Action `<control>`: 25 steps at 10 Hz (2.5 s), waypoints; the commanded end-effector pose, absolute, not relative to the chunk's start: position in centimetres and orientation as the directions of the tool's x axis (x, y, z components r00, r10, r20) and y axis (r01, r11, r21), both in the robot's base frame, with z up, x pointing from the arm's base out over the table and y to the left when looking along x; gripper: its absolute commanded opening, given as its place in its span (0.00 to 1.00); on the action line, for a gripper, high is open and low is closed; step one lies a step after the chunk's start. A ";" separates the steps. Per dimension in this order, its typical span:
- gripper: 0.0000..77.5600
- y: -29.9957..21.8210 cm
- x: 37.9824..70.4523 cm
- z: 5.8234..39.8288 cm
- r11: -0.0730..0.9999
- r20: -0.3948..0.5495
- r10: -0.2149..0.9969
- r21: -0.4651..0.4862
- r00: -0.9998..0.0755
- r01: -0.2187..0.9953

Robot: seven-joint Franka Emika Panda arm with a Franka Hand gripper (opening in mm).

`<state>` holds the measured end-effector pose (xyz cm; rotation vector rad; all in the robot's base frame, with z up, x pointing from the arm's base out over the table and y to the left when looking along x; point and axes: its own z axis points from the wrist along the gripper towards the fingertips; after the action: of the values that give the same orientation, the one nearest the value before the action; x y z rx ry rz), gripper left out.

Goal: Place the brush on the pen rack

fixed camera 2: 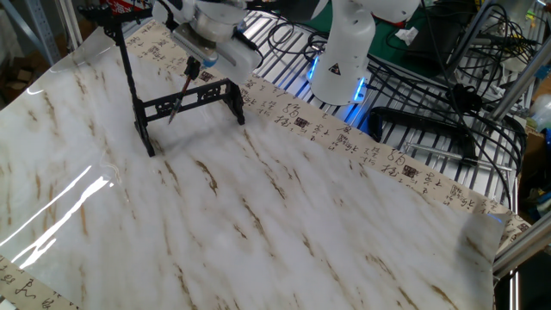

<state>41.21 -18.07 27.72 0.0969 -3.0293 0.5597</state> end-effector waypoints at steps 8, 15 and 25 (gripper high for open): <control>0.01 -19.0 39.6 26.6 0.927 0.122 0.092 -0.372 -0.988 0.041; 1.00 -19.1 39.6 26.5 0.934 0.131 0.088 -0.356 -0.987 0.036; 1.00 -17.4 41.3 30.2 0.964 0.106 0.194 -0.204 -0.975 0.170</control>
<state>39.57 -18.97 26.50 -0.0987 -2.9456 0.5334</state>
